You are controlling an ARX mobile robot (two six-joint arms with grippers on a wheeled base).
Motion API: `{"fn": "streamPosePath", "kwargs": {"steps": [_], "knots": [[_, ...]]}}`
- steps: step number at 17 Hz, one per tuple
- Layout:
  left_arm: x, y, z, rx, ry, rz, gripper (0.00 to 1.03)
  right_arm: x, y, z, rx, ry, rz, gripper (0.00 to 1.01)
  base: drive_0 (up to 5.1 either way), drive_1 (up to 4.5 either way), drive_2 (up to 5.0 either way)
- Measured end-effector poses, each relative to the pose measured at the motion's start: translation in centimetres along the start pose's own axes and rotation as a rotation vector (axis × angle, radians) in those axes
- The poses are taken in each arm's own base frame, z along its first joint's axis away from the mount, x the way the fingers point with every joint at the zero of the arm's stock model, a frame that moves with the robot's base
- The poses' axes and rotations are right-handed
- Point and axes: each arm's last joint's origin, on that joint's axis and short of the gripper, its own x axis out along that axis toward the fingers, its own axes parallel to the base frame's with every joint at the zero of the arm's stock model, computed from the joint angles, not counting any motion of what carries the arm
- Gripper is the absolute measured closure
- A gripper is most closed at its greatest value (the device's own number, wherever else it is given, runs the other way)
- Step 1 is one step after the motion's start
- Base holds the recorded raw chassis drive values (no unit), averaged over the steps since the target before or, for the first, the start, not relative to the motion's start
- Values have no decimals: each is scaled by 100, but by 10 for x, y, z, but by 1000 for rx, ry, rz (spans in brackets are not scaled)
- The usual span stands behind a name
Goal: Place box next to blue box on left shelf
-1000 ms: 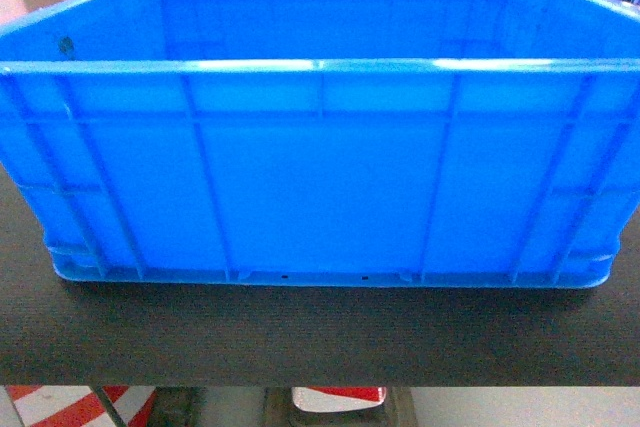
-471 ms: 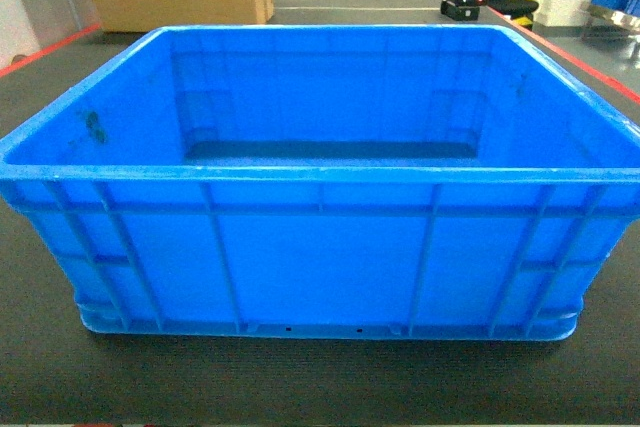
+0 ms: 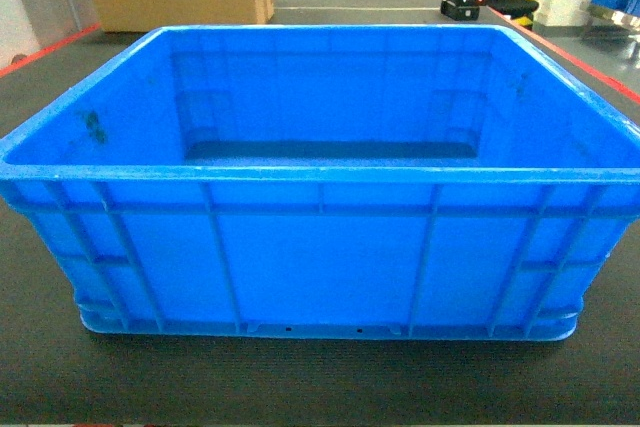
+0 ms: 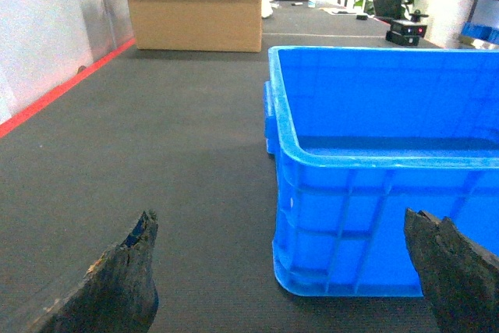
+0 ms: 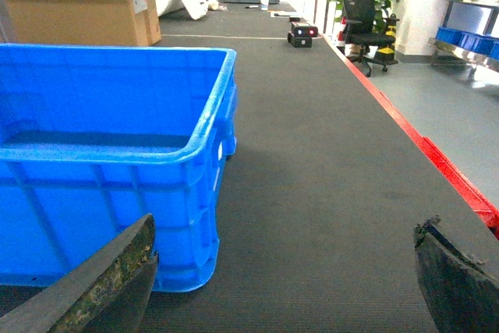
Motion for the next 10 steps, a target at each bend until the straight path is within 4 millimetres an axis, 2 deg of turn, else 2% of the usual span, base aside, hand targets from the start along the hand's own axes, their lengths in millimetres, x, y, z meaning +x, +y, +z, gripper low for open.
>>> {"fn": "streamPosePath", "kwargs": {"steps": [10], "knots": [[0, 0, 0, 0, 0, 0, 5, 0, 0, 0, 0, 0, 0, 3, 0, 0, 0]]}}
